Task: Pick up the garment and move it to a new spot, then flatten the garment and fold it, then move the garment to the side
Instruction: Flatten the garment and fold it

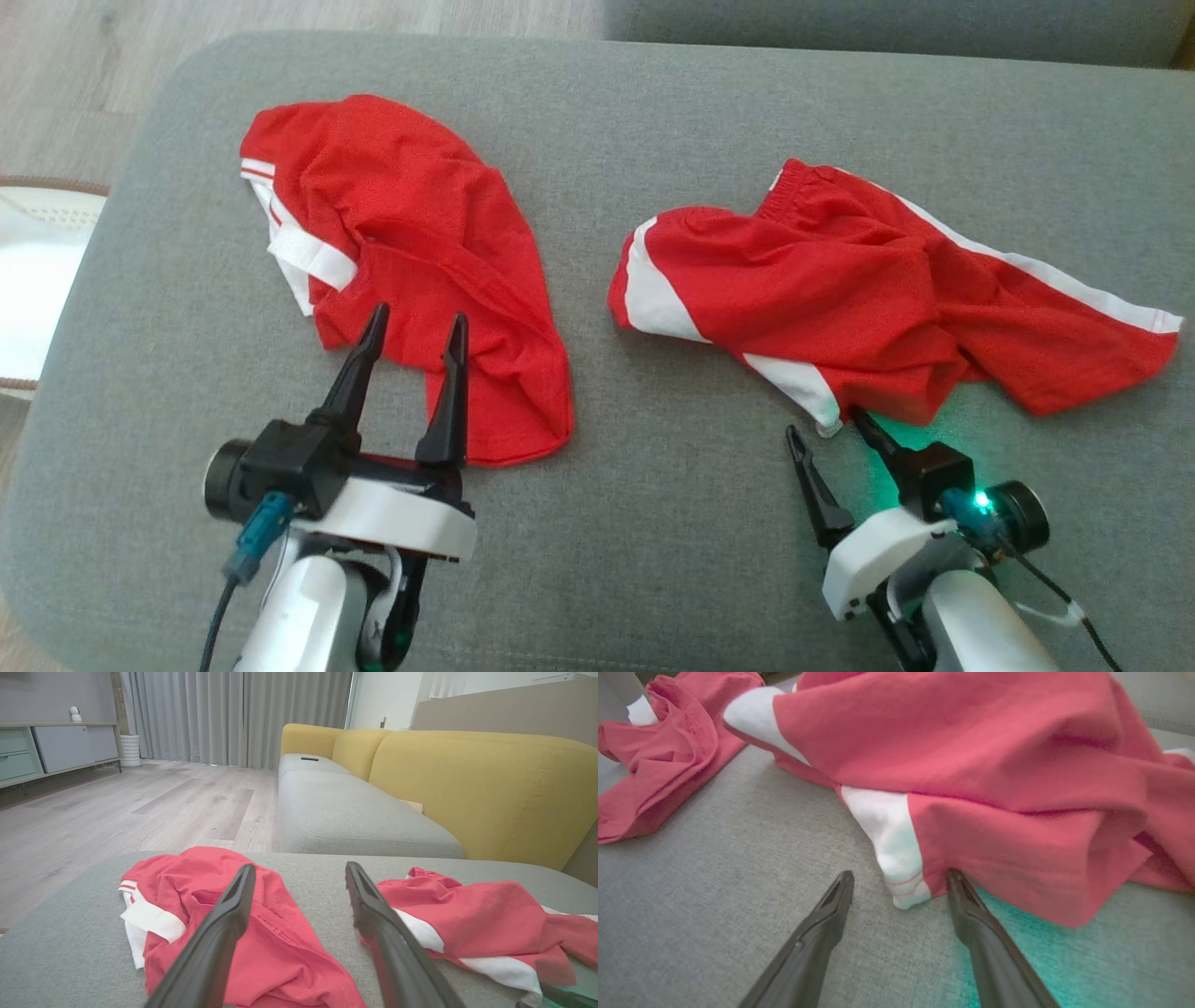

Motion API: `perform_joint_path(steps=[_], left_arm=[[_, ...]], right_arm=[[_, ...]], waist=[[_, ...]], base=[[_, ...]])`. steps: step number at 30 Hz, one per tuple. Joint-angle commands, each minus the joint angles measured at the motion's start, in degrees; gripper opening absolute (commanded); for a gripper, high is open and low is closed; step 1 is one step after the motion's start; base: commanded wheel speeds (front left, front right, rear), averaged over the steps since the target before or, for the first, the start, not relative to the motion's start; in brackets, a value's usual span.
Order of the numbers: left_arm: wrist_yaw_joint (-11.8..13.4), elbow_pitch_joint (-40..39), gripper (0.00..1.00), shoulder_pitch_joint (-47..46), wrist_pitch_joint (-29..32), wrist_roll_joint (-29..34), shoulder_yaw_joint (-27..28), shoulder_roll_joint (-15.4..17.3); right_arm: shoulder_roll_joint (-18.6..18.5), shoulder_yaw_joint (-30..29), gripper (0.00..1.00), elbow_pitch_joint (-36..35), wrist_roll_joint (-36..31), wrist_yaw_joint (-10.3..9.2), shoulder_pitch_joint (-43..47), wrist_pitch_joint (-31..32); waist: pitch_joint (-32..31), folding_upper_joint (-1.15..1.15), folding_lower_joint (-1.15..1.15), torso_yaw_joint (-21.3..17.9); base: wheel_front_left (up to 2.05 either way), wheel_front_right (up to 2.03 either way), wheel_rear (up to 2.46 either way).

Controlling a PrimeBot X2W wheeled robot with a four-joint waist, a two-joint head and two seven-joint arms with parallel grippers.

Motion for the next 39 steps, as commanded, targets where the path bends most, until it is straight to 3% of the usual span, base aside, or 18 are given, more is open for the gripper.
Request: perform_joint_path(steps=[1, 2, 3, 5, 18, 28, 34, 35, 36, 39], left_arm=[[0.24, -1.64, 1.00, -2.38, -0.29, -0.05, 1.44, 0.06], [0.27, -1.65, 1.00, -2.44, -0.29, -0.06, 1.41, 0.06], [0.32, -1.66, 1.00, -2.49, -0.29, -0.07, 1.41, 0.06], [0.43, -1.61, 1.00, -2.55, -0.29, -0.06, 1.47, 0.06], [0.39, -0.86, 1.00, -1.93, -0.29, 0.31, 2.34, 0.05], [0.18, -0.89, 1.00, -1.89, -0.29, 0.54, 1.96, 0.05], [-0.15, -0.47, 1.00, -2.44, -0.29, 0.55, 1.10, 0.05], [-0.22, -0.40, 1.00, -2.55, -0.29, 0.54, 0.95, 0.05], [-0.29, -0.34, 1.00, -2.65, -0.29, 0.56, 0.82, 0.05], [-0.56, -0.06, 1.00, -2.83, -0.29, 0.64, 0.59, 0.05]], right_arm=[[-0.21, 1.22, 1.00, -1.07, -0.16, -0.04, -2.41, 0.20], [-0.21, 1.51, 1.00, -0.26, 0.18, -0.04, -2.80, 0.42], [-0.21, 1.83, 0.52, 0.46, 0.61, -0.04, -3.21, 0.57], [-0.21, 2.23, 0.00, 1.68, 0.39, -0.04, -4.15, 0.42], [-0.33, -3.58, 0.00, 1.35, -2.25, -0.04, -3.11, -1.77], [-6.17, -10.79, 0.00, -4.84, -4.16, -0.04, 1.98, 3.59], [-5.92, -15.63, 0.00, -8.42, -4.90, -0.04, 3.63, 6.65], [-5.60, -15.92, 0.75, -9.04, -5.10, -0.04, 3.71, 6.74], [-5.09, -16.18, 1.00, -9.52, -5.18, -0.04, 3.78, 6.91], [-3.77, -16.26, 1.00, -11.13, -5.19, -0.04, 4.08, 6.51]], waist=[[0.13, 0.00, 0.00, 0.08], [0.20, 0.00, 0.00, 0.11], [0.28, 0.00, 0.00, 0.07], [0.34, 0.00, 0.00, -0.16], [-1.84, 0.00, 0.00, -7.14], [-2.49, 0.00, 0.00, -13.11], [-1.93, 0.00, 0.00, -14.51], [-1.79, 0.00, 0.00, -14.64], [-1.68, 0.00, 0.00, -14.76], [-1.57, 0.00, 0.00, -15.14]], base=[[0.00, 0.00, 0.00], [0.00, 0.00, 0.00], [0.00, 0.00, 0.00], [0.00, 0.00, 0.00], [0.00, 0.00, 0.00], [0.00, 0.00, 0.00], [0.00, 0.00, 0.00], [0.00, 0.00, 0.00], [0.00, 0.00, 0.00], [0.00, 0.00, 0.00]])
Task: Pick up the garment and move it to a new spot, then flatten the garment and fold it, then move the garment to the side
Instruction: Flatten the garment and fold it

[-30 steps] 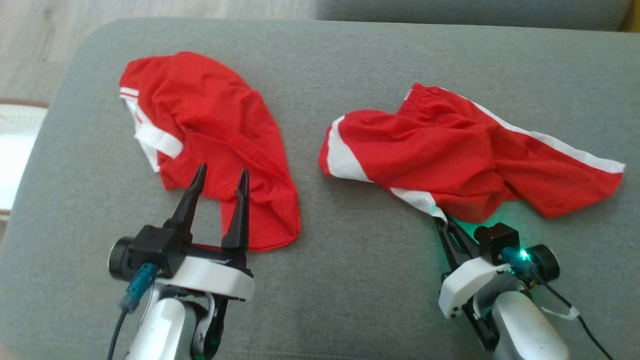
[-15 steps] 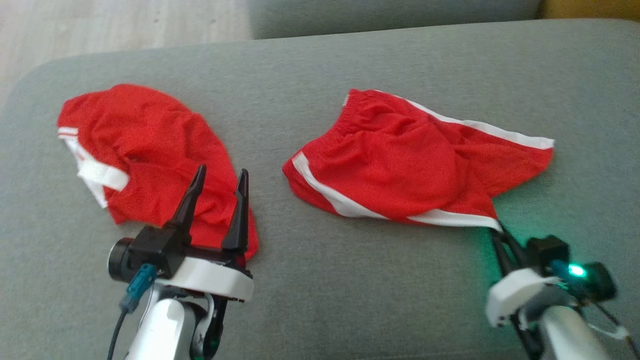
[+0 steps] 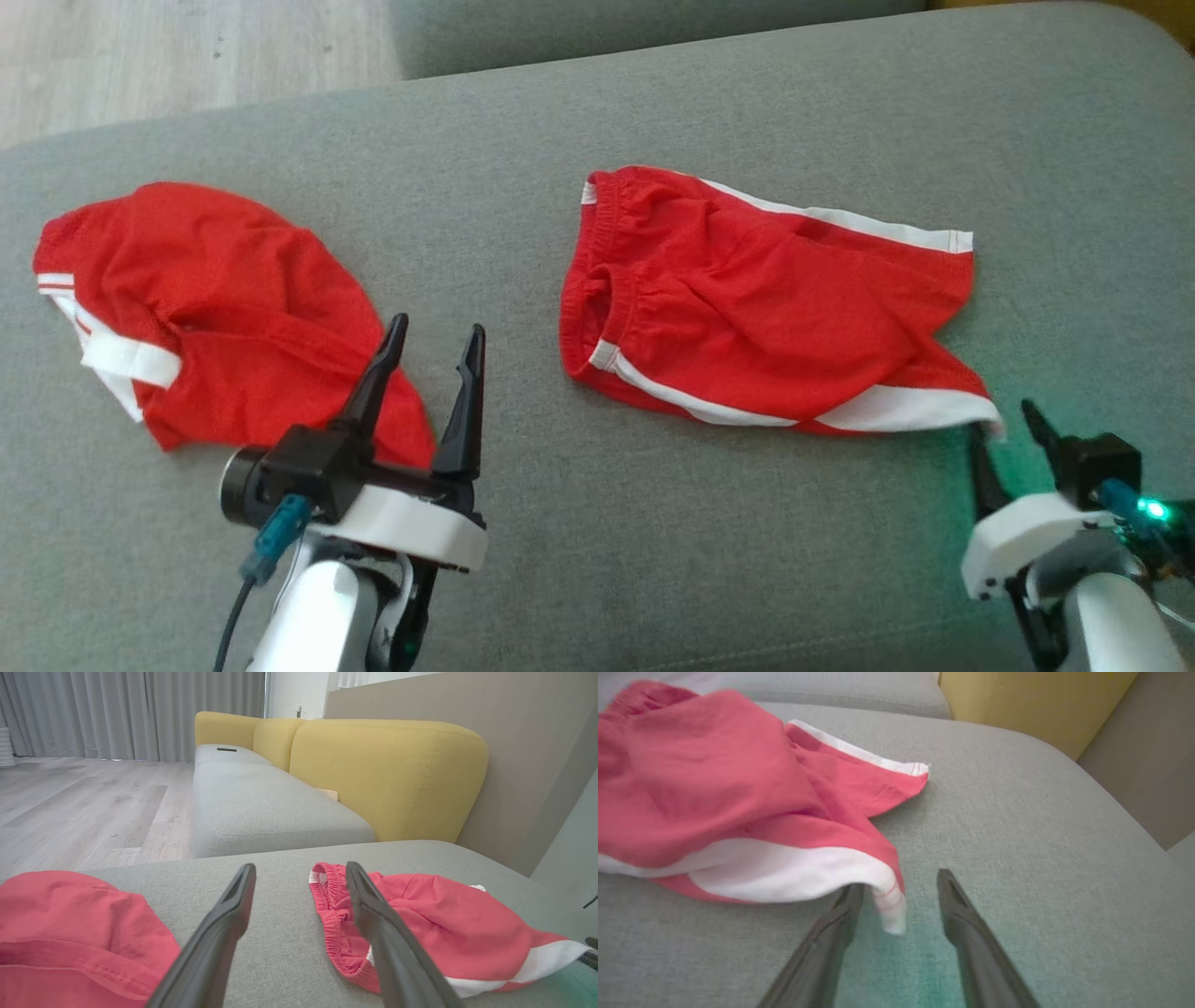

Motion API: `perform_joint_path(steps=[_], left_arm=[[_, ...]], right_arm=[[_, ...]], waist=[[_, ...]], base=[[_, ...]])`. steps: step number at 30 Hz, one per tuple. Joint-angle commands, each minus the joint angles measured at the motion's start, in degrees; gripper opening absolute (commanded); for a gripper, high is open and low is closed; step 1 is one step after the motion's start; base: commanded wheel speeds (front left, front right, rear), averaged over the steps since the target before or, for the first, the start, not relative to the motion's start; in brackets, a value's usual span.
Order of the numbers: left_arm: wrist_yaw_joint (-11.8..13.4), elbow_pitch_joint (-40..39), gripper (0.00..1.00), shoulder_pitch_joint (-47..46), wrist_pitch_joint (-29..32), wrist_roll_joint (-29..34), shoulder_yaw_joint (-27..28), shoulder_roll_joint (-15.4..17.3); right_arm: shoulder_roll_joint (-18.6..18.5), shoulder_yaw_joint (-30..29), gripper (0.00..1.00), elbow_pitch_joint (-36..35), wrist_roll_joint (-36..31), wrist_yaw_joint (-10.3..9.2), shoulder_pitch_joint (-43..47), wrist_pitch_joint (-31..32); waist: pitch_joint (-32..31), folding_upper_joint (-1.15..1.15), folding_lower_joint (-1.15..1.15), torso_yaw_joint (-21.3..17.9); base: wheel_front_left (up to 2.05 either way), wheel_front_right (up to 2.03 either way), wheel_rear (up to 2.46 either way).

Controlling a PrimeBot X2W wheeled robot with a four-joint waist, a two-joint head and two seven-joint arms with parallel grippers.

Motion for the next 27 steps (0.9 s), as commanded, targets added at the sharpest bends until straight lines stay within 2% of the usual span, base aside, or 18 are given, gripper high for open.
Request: perform_joint_path(steps=[1, 3, 5, 8, 11, 14, 21, 27], left_arm=[[-0.17, -1.57, 1.00, -2.85, -0.30, 0.58, 1.72, 0.07], [-0.27, -1.57, 1.00, -2.91, -0.30, 0.59, 1.68, 0.07], [-1.03, -2.24, 1.00, -3.19, -0.30, -0.08, 1.45, 0.07], [-1.81, -2.93, 1.00, -3.31, -0.30, -0.40, 1.60, 0.07], [-2.70, -2.53, 1.00, -3.44, -0.30, 0.17, 1.45, 0.07], [-3.72, -1.61, 1.00, -3.72, -0.30, -0.09, 0.68, 0.07], [-6.63, 5.39, 1.00, -6.72, -0.30, 0.95, -5.00, 0.09], [-7.38, 15.45, 1.00, -12.27, -0.30, 2.02, -10.65, 1.13]], right_arm=[[0.55, 0.79, 1.00, -3.40, 0.32, -0.04, -0.40, -1.20], [1.17, 0.18, 1.00, -4.40, 0.96, -0.04, -0.23, -2.22], [2.88, 0.31, 1.00, -7.57, 4.94, -0.04, 1.28, -5.80], [3.49, 2.22, 1.00, -11.69, 10.33, -0.04, 2.69, -9.53], [3.56, 5.33, 1.00, -14.66, 15.84, -0.04, 4.08, -11.05], [3.58, 6.45, 1.00, -15.28, 18.59, -0.04, 4.85, -11.42], [3.59, 5.76, 1.00, -15.16, 19.58, -0.04, 3.28, -11.53], [3.59, 5.60, 1.00, -15.54, 19.58, -0.04, 2.29, -11.54]], waist=[[0.03, 0.00, 0.00, -0.30], [-0.02, 0.00, 0.00, -0.41], [-0.19, 0.00, 0.00, -0.57], [0.09, 0.00, 0.00, -0.91], [0.34, 0.00, 0.00, -1.36], [0.53, 0.00, 0.00, -1.81], [2.37, 0.00, 0.00, -2.95], [4.28, 0.00, 0.00, -3.73]], base=[[0.00, 0.00, 0.00], [0.00, 0.00, 0.00], [0.00, 0.00, 0.00], [0.00, 0.00, 0.00], [0.00, 0.00, 0.00], [0.00, 0.00, 0.00], [0.00, 0.00, 0.00], [0.00, 0.00, 0.00]])
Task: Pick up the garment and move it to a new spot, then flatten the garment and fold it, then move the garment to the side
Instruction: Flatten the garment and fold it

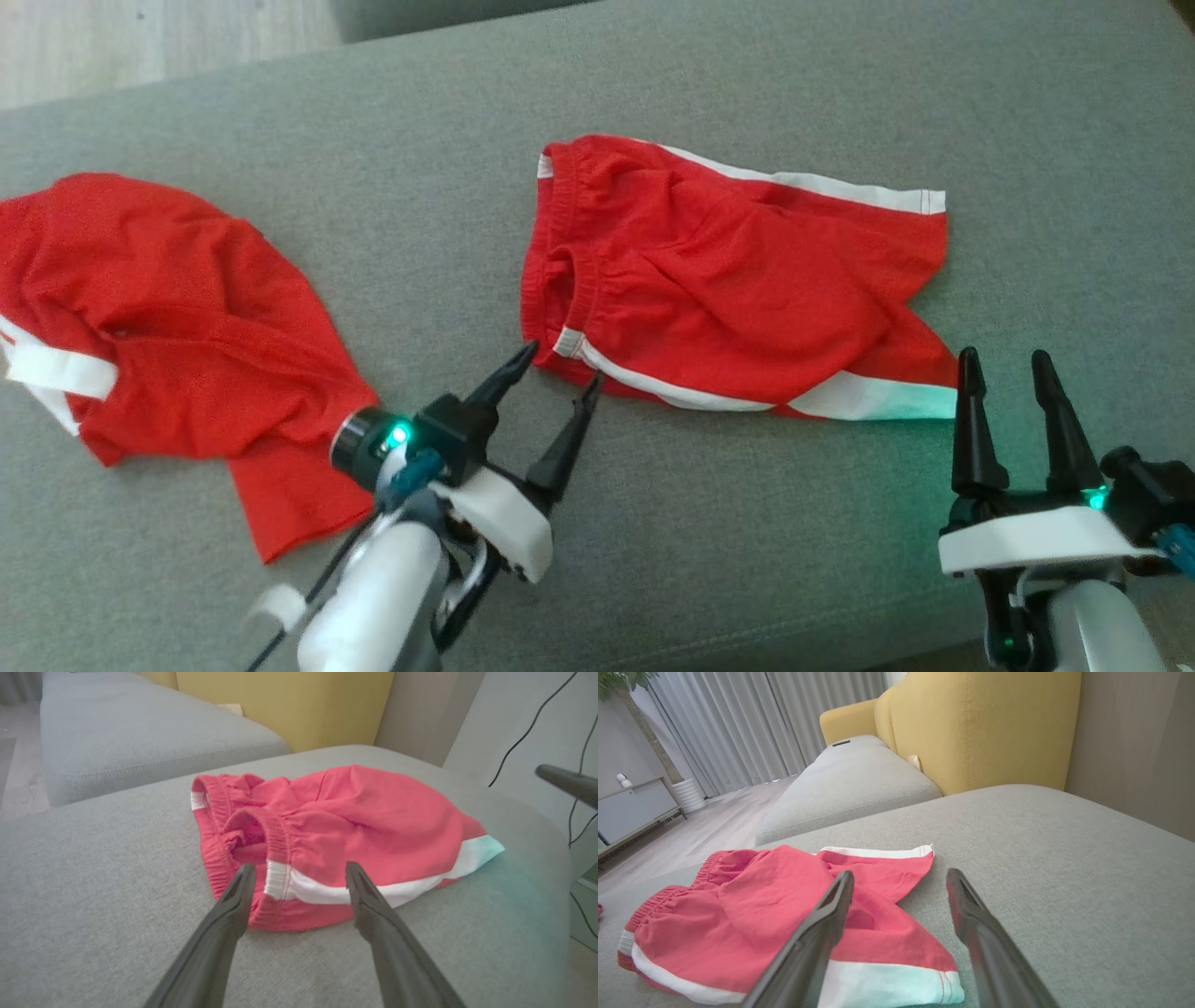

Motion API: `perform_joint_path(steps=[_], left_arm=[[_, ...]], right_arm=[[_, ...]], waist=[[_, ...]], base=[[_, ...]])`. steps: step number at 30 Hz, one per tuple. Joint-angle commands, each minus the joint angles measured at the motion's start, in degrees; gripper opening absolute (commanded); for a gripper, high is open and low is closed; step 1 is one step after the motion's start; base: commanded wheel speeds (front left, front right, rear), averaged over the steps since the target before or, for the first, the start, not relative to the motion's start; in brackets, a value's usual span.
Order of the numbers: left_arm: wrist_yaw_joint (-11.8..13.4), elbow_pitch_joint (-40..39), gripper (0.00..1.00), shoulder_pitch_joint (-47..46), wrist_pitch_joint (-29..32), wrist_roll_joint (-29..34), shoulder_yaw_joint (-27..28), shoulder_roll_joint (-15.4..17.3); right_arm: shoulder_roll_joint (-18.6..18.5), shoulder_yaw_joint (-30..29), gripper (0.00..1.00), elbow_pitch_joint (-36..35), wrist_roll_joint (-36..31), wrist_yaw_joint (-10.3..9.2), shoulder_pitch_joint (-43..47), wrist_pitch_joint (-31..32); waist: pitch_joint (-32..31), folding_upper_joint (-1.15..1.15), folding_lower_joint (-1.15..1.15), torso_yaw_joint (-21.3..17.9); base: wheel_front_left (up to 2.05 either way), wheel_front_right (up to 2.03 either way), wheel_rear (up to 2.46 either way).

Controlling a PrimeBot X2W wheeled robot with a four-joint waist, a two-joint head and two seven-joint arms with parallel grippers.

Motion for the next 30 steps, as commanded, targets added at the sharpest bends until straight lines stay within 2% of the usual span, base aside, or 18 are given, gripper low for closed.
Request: perform_joint_path(steps=[1, 8, 15, 16, 17, 18, 19, 20, 24, 30], left_arm=[[-0.22, -0.07, 1.00, -3.31, -0.30, 0.21, 1.23, 0.68], [-0.31, 10.05, 1.00, -10.52, -0.30, -0.29, -0.73, 1.61], [-0.34, 12.41, 1.00, -12.89, -0.30, -2.79, -2.61, 1.67], [-0.34, 12.35, 0.75, -12.97, -0.30, -3.15, -2.83, 1.72], [-0.34, 12.35, 0.75, -12.97, -0.30, -3.15, -2.83, 1.72], [-0.34, 12.23, 0.36, -13.00, -0.30, -3.45, -2.97, 1.78], [-0.34, 12.10, 0.15, -12.99, -0.30, -3.71, -3.13, 1.85], [-0.34, 11.97, 0.00, -12.92, -0.30, -3.96, -3.34, 1.93], [-0.34, 10.55, 0.00, -12.57, -0.30, -5.20, -3.54, 2.20], [-0.35, 7.89, 0.00, -11.59, -0.30, -6.03, -2.77, 2.43]], right_arm=[[-0.33, 1.45, 1.00, -1.95, 0.30, -0.04, -2.24, -0.61], [-0.33, 2.40, 1.00, -2.14, 0.29, -0.04, -3.12, -0.62], [-0.33, 2.51, 1.00, -1.73, 0.31, -0.04, -3.28, -0.62], [-0.33, 2.45, 1.00, -1.66, 0.29, -0.04, -3.27, -0.62], [-0.33, 2.45, 1.00, -1.66, 0.29, -0.04, -3.27, -0.62], [-0.33, 2.40, 1.00, -1.58, 0.26, -0.04, -3.25, -0.62], [-0.33, 2.33, 1.00, -1.46, 0.19, -0.04, -3.21, -0.62], [-0.33, 2.23, 1.00, -1.31, 0.09, -0.04, -3.17, -0.62], [-0.33, 1.48, 1.00, 0.18, -0.87, -0.04, -2.97, -0.62], [-0.33, -1.05, 1.00, 7.12, -2.93, -0.04, -3.50, -0.59]], waist=[[0.65, 0.00, 0.00, -0.43], [2.58, 0.00, 0.00, -1.78], [3.03, 0.00, 0.00, -2.70], [3.01, 0.00, 0.00, -2.75], [3.01, 0.00, 0.00, -2.75], [2.96, 0.00, 0.00, -2.77], [2.89, 0.00, 0.00, -2.76], [2.79, 0.00, 0.00, -2.71], [2.33, 0.00, 0.00, -2.25], [1.96, 0.00, 0.00, -1.18]], base=[[0.00, 0.00, 0.00], [0.00, 0.00, 0.00], [0.00, 0.00, 0.00], [0.00, 0.00, 0.00], [0.00, 0.00, 0.00], [0.00, 0.00, 0.00], [0.00, 0.00, 0.00], [0.00, 0.00, 0.00], [0.00, 0.00, 0.00], [0.00, 0.00, 0.00]])
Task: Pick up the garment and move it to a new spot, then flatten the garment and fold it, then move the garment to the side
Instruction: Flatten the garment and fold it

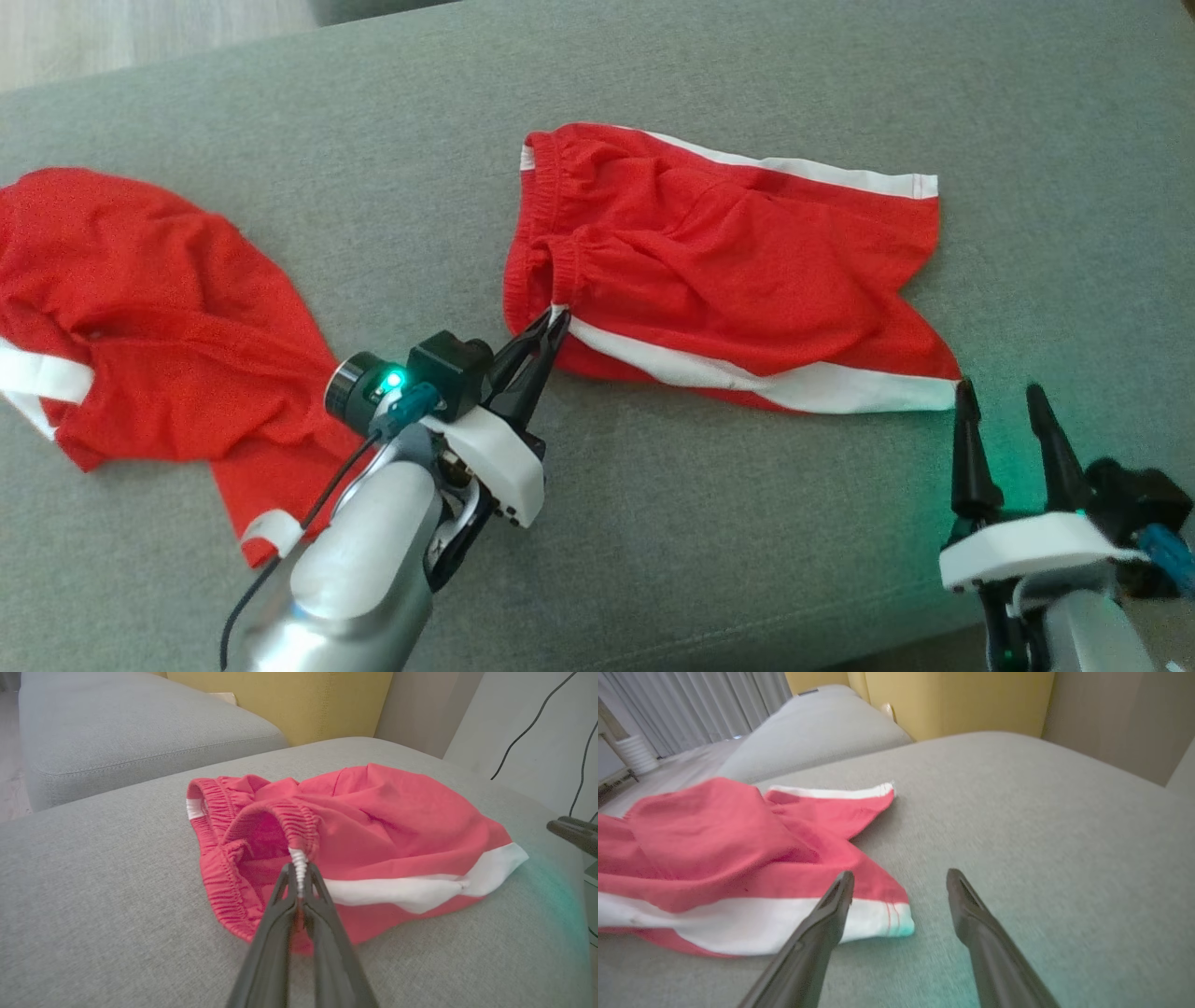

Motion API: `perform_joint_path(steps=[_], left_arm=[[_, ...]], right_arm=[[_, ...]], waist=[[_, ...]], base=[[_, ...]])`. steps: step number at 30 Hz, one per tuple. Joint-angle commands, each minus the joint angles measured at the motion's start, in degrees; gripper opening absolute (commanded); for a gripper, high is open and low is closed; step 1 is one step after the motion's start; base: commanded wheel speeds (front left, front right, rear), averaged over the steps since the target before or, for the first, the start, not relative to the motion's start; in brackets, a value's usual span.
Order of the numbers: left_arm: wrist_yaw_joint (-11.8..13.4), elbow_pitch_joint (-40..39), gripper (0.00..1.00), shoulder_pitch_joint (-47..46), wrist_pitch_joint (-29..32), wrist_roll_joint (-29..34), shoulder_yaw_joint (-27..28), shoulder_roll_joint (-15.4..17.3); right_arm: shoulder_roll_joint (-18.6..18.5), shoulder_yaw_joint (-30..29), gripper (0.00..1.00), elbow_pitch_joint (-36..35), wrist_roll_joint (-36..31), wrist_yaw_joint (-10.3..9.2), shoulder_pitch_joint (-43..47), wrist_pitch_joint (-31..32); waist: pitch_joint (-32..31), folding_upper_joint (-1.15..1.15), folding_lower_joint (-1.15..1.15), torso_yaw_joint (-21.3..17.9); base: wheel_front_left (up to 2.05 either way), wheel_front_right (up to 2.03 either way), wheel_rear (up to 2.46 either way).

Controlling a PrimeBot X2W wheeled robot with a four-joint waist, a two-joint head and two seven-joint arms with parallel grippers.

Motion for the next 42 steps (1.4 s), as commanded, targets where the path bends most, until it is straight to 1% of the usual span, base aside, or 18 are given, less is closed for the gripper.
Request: perform_joint_path(steps=[1, 11, 15, 22, 26, 32, 34, 39, 42], left_arm=[[-0.33, -2.25, 0.00, -1.15, -0.32, -0.20, 2.11, 0.98], [-0.34, -3.65, 0.00, -0.07, -0.32, 0.20, 2.24, 0.55], [-0.34, -3.72, 0.00, -0.11, -0.32, 0.32, 2.00, 0.43], [-0.34, -3.61, 0.00, -0.15, -0.32, 0.25, 1.93, 0.49], [-0.34, -3.45, 0.00, 0.06, -0.32, 0.13, 2.02, 0.60], [-0.28, -3.31, 0.00, 0.53, -0.32, 0.07, 2.63, 0.71], [-0.13, -3.58, 0.00, 0.74, -0.32, 0.08, 3.21, 0.82], [0.09, -5.30, 0.00, 0.48, -0.32, -0.03, 5.16, 1.53], [0.05, -7.14, 0.00, -1.07, -0.32, -0.10, 6.30, 2.33]], right_arm=[[-0.38, 0.73, 1.00, -0.06, 0.04, -0.04, -1.71, -0.39], [-0.38, 1.55, 1.00, 9.67, 3.78, -0.04, -6.31, 0.69], [-0.38, 1.47, 1.00, 13.29, 3.80, -0.04, -7.83, 0.92], [-0.38, 2.12, 1.00, 16.89, 3.98, -0.04, -9.49, 0.44], [-0.38, 2.95, 0.00, 17.49, 4.07, -0.04, -9.94, 0.05], [-0.38, 3.53, 0.00, 16.93, 3.39, -0.04, -9.72, -0.30], [-0.38, 4.03, 0.00, 15.25, 3.32, -0.04, -9.54, -0.42], [-0.38, 6.47, 0.00, 6.66, 3.19, -0.04, -9.64, -0.58], [-0.76, 6.66, 0.00, 0.56, 2.15, -0.04, -11.14, -0.59]], waist=[[-0.08, 0.00, 0.00, 0.34], [-0.03, 0.00, 0.00, 1.46], [0.12, 0.00, 0.00, 1.81], [0.06, 0.00, 0.00, 2.11], [-0.33, 0.00, 0.00, 1.95], [-1.39, 0.00, 0.00, 1.69], [-1.97, 0.00, 0.00, 1.55], [-3.77, 0.00, 0.00, 1.14], [-5.19, 0.00, 0.00, 1.13]], base=[[0.00, 0.00, 0.00], [0.00, 0.00, 0.00], [0.00, 0.00, 0.00], [0.00, 0.00, 0.00], [0.00, 0.00, 0.00], [0.00, 0.00, 0.00], [0.00, 0.00, 0.00], [0.00, 0.00, 0.00], [0.00, 0.00, 0.00]])
